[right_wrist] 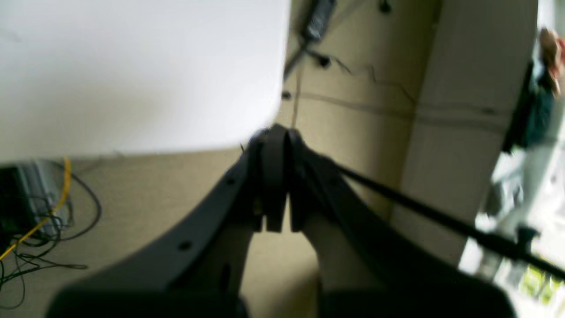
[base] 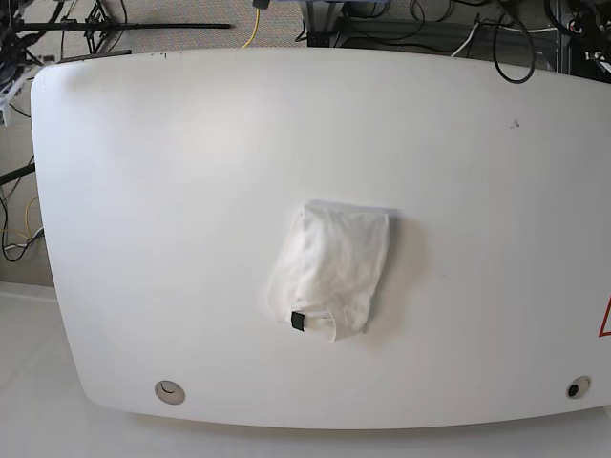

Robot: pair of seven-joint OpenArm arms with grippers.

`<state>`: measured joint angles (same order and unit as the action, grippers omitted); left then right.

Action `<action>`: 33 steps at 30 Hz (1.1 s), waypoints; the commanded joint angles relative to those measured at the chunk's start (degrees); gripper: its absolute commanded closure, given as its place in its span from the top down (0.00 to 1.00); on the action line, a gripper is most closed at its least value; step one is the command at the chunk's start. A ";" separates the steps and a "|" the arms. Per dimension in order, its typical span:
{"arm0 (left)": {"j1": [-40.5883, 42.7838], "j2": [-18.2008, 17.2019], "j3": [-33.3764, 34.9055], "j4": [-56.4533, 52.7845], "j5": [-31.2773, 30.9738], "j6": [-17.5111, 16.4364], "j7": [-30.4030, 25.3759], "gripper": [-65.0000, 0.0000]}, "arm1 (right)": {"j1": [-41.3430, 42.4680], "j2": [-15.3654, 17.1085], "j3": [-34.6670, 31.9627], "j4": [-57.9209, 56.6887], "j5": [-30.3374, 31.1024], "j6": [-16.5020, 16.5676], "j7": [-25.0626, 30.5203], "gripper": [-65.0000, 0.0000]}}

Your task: Fold the T-shirt properly

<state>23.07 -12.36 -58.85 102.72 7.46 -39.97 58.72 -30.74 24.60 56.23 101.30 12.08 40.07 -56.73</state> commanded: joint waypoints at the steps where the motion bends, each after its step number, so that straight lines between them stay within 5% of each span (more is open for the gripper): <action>1: 1.59 1.15 -0.18 0.80 1.55 -0.03 -0.48 0.00 | -2.18 -2.05 2.01 0.29 -3.77 -0.07 1.04 0.00; 11: 5.11 9.33 2.45 -0.69 4.54 -0.03 -1.53 0.00 | -2.18 -11.72 6.94 -10.53 -24.60 -0.07 6.93 0.00; 18: 6.25 14.25 4.48 -13.00 12.36 -0.03 -12.87 0.00 | 2.92 -16.20 10.63 -26.79 -38.05 -0.07 18.27 0.00; 23: 5.98 15.57 4.21 -25.75 19.57 -0.03 -22.54 0.00 | 7.14 -16.38 12.92 -40.68 -44.65 -0.07 27.59 0.00; 31: 5.02 15.22 1.14 -47.46 21.33 -0.03 -37.75 0.00 | 11.36 -13.65 14.50 -60.37 -49.75 -0.07 38.49 0.00; 33: 4.31 13.81 1.49 -53.35 22.56 2.82 -41.36 0.00 | 12.15 -12.78 14.23 -65.82 -50.45 -0.07 40.69 0.00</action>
<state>27.49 3.16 -57.60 53.71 28.88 -38.85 20.10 -18.61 9.74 70.41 38.79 -37.50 40.05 -17.82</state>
